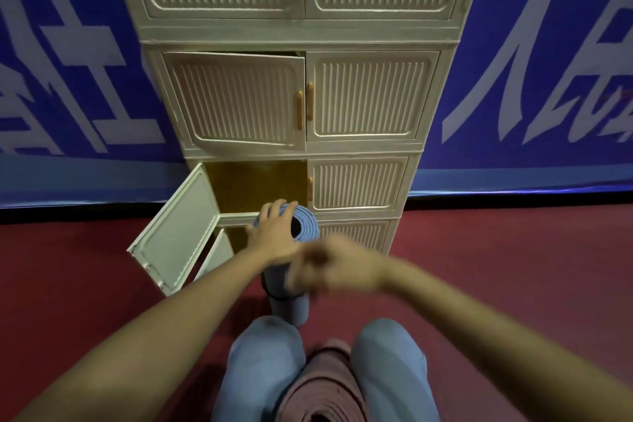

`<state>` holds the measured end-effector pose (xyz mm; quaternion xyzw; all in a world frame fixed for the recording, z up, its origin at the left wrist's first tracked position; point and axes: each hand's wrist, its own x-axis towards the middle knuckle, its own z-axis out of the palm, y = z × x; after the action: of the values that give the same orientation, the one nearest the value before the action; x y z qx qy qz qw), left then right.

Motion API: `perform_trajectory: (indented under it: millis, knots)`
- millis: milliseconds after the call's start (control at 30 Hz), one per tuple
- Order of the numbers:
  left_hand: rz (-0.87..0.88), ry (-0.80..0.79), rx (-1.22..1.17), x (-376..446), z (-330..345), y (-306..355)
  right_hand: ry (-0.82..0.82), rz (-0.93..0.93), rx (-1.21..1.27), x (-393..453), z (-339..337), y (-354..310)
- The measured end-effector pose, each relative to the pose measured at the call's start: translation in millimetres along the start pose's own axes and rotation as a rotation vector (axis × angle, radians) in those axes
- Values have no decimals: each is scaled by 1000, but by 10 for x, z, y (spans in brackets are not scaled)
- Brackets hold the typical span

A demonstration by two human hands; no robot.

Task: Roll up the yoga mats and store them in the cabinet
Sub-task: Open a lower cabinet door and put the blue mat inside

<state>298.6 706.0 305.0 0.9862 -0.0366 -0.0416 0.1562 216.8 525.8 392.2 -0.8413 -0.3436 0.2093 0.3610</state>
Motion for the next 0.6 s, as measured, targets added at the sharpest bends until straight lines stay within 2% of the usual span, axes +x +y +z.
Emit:
perform_trajectory:
  millis: [67, 100, 133, 200, 300, 367, 433, 500, 567, 600]
  knots:
    - [-81, 77, -303, 188, -130, -16, 428, 172, 138, 500, -492, 165]
    - [-136, 104, -451, 278, -189, -19, 583, 235, 202, 759, -729, 198]
    - [-182, 112, -570, 372, -231, -30, 656, 270, 281, 1020, -907, 253]
    - [-217, 94, -627, 545, -253, -82, 651, 275, 337, 1473, -1107, 362]
    - [-111, 115, -307, 606, -84, -206, 581, 261, 335, 1977, -1226, 433]
    - [-77, 202, -78, 527, 115, -244, 564, 260, 361, 2191, -1238, 527]
    - [-76, 329, -29, 436, 216, -204, 554, 258, 340, 2338, -1249, 624]
    - [-62, 361, -8, 425, 216, -136, 528, 250, 287, 2437, -1248, 698]
    - [-27, 322, 43, 482, 201, -79, 632, 207, 233, 2452, -1169, 784]
    - [-7, 286, 65, 503, 197, -65, 765, 184, 235, 2430, -1082, 861]
